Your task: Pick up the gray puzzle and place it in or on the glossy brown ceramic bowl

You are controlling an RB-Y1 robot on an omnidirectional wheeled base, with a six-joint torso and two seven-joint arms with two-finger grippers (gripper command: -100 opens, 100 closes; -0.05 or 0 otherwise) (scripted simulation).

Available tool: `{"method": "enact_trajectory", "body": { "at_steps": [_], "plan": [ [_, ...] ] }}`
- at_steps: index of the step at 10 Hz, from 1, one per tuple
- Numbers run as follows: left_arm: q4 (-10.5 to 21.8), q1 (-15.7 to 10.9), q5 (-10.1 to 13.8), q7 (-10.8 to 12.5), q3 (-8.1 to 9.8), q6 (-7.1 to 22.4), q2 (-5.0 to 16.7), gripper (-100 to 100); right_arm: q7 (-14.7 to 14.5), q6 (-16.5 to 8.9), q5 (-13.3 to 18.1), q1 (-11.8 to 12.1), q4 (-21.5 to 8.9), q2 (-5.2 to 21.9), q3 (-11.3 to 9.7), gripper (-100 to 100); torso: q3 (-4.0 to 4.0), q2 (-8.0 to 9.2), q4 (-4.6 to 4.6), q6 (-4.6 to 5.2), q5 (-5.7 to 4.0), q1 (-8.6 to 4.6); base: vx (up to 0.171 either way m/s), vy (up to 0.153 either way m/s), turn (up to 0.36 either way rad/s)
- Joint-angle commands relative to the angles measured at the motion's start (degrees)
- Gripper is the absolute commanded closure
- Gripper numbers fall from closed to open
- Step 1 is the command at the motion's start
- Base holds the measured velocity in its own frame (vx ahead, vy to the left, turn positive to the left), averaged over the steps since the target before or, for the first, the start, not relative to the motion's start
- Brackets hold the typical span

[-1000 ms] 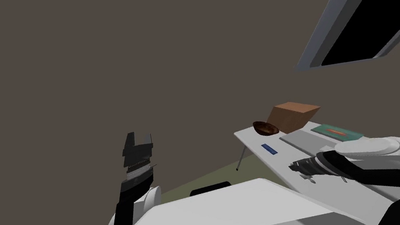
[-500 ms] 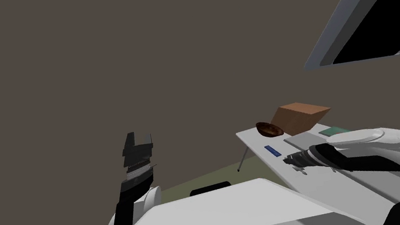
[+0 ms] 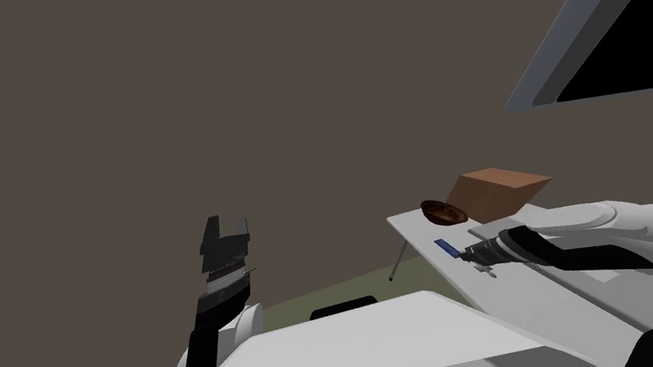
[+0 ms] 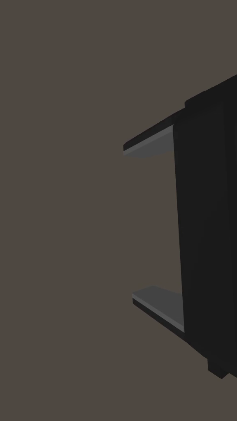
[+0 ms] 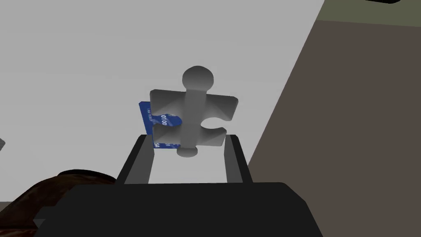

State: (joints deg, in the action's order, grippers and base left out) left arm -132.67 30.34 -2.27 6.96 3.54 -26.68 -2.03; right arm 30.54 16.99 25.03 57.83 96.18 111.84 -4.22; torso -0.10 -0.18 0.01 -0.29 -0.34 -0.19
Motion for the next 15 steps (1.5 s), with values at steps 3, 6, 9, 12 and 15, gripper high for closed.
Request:
{"method": "enact_trajectory", "body": {
  "at_steps": [3,6,9,12,15],
  "plan": [
    [0.0,0.01,0.0,0.0,0.0,0.0,0.0,0,-2.0,2.79,-3.99,-4.16,-1.63,2.79,-2.34,100,0.01,0.03,-0.02,0.15,-0.01,0.01,-0.006,-0.003,0.043],
    [0.0,0.01,0.0,0.0,0.0,0.0,0.0,0,-2.0,2.79,-3.99,-4.16,-1.63,2.79,-3.76,100,0.01,0.04,-0.02,0.14,-0.02,0.02,-0.002,0.001,0.023],
    [0.0,0.01,0.0,0.0,0.0,0.0,0.0,0,-1.3,4.93,-4.44,-4.74,-2.81,4.46,-1.33,100,0.0,0.02,-0.01,0.13,-0.01,0.03,-0.003,0.004,0.035],
    [0.0,0.01,0.0,0.0,0.0,0.0,0.0,0,-1.3,4.93,-4.44,-4.74,-2.81,4.46,-1.84,100,0.0,0.02,-0.02,0.15,-0.01,0.04,0.0,0.003,0.02],
    [0.0,0.0,0.0,0.0,0.0,0.0,0.0,0,-0.45,7.16,-5.07,-5.2,-4.12,6.19,-0.43,100,-0.02,-0.04,-0.01,0.04,0.02,0.1,0.002,0.005,0.053]
  ]
}}
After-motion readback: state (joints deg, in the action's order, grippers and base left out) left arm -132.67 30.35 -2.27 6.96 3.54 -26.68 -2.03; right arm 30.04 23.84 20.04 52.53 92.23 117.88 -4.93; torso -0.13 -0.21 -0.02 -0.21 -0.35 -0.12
